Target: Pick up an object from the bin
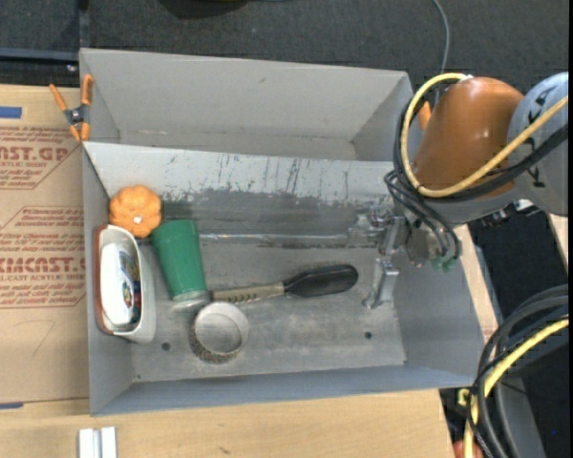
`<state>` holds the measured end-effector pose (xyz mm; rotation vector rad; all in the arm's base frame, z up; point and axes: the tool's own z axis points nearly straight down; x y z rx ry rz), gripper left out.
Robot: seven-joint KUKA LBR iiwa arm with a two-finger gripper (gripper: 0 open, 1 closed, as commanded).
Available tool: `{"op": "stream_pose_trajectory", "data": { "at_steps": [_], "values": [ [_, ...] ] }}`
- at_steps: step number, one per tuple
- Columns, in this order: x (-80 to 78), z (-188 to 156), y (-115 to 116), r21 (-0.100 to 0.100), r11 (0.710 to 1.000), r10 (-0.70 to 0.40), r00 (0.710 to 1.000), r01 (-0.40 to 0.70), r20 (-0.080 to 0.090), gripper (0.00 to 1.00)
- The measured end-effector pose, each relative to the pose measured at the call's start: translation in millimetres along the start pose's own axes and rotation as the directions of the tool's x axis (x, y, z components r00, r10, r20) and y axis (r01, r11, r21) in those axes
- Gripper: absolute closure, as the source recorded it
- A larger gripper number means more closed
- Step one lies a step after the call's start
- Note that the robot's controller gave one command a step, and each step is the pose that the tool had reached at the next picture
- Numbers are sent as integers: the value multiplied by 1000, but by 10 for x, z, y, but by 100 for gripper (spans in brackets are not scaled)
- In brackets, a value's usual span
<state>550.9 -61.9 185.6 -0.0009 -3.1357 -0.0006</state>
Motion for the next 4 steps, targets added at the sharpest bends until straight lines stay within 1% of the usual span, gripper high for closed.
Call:
{"op": "stream_pose_trajectory", "data": {
  "at_steps": [1,2,3,4],
  "values": [
    [-15,-48,4,1,1000,-1,1000,1,8,0],
    [-204,1180,327,-2,999,37,999,-37,3,0],
    [-235,318,376,4,996,-89,996,89,19,0],
    [-198,1114,331,-1,1000,23,1000,-23,1,0]
  ]
}}
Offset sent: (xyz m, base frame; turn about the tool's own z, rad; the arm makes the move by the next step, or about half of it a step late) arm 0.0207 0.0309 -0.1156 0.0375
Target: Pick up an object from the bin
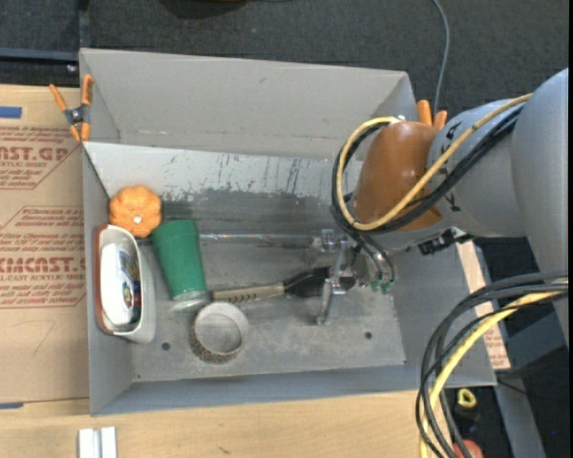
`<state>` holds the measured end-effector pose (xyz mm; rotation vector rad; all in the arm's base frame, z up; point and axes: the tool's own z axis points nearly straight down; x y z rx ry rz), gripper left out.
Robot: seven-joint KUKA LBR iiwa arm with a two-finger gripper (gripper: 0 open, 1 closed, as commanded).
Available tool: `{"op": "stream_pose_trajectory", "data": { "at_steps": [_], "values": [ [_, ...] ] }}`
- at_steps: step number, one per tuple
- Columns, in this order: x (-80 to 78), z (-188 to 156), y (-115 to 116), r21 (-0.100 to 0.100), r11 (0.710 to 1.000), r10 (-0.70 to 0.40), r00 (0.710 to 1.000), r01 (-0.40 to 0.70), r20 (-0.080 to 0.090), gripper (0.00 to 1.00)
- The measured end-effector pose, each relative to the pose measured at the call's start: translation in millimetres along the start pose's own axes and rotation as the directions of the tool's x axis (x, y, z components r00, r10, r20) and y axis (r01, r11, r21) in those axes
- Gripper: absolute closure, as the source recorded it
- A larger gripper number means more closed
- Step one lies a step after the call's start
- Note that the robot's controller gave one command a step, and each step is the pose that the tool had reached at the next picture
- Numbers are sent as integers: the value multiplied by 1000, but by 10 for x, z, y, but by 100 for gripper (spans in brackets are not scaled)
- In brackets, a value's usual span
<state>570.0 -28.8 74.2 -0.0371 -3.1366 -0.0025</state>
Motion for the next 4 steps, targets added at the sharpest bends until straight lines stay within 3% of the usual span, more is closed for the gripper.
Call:
{"op": "stream_pose_trajectory", "data": {
  "at_steps": [1,2,3,4],
  "values": [
    [88,44,103,5,991,-137,990,137,24,0],
    [-9,-4,16,0,1000,-8,1000,8,7,100],
    [-9,-4,16,0,1000,-8,1000,8,7,100],
    [30,-133,18,-1,1000,-9,1000,9,-7,100]
  ]
}}
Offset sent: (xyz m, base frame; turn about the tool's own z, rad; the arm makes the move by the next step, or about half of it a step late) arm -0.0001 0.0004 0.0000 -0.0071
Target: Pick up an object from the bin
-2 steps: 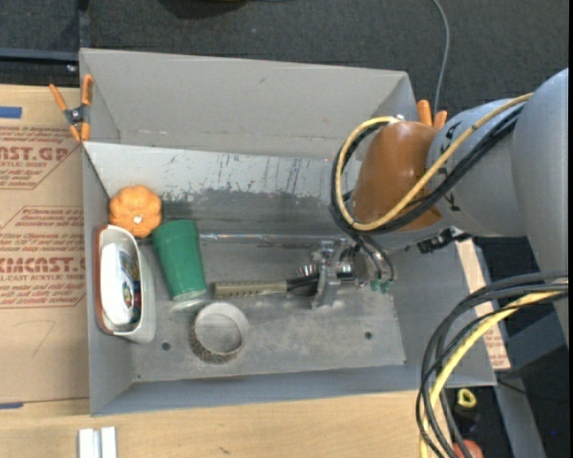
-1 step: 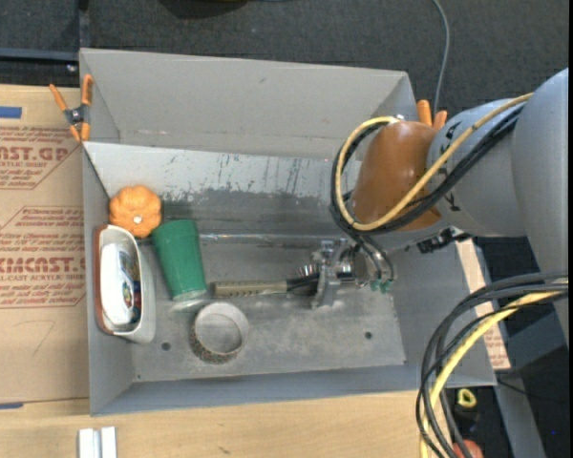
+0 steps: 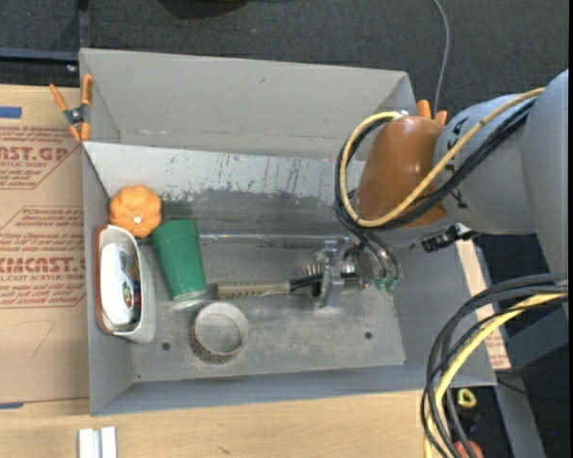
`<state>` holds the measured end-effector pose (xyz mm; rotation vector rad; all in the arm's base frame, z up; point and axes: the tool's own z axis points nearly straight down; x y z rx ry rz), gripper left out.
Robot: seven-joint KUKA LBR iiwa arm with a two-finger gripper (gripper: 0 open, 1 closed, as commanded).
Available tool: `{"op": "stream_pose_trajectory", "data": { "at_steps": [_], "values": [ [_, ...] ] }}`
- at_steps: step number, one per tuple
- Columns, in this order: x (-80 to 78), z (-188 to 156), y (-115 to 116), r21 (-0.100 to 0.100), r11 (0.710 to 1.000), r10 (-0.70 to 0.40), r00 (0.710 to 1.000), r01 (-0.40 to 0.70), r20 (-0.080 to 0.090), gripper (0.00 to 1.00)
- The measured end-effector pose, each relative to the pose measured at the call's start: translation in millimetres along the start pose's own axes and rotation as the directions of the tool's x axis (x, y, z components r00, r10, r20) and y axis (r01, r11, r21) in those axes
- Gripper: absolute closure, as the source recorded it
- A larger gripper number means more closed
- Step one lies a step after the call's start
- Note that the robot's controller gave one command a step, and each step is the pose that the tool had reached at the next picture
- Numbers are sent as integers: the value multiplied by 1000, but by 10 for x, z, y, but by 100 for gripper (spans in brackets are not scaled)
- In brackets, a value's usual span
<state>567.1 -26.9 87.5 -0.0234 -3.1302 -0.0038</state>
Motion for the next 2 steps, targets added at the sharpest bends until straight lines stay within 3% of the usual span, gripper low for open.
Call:
{"op": "stream_pose_trajectory", "data": {
  "at_steps": [1,2],
  "values": [
    [-26,-318,2,0,1000,0,1000,0,12,100],
    [-7,-639,6,0,1000,0,1000,0,6,100]
  ]
}}
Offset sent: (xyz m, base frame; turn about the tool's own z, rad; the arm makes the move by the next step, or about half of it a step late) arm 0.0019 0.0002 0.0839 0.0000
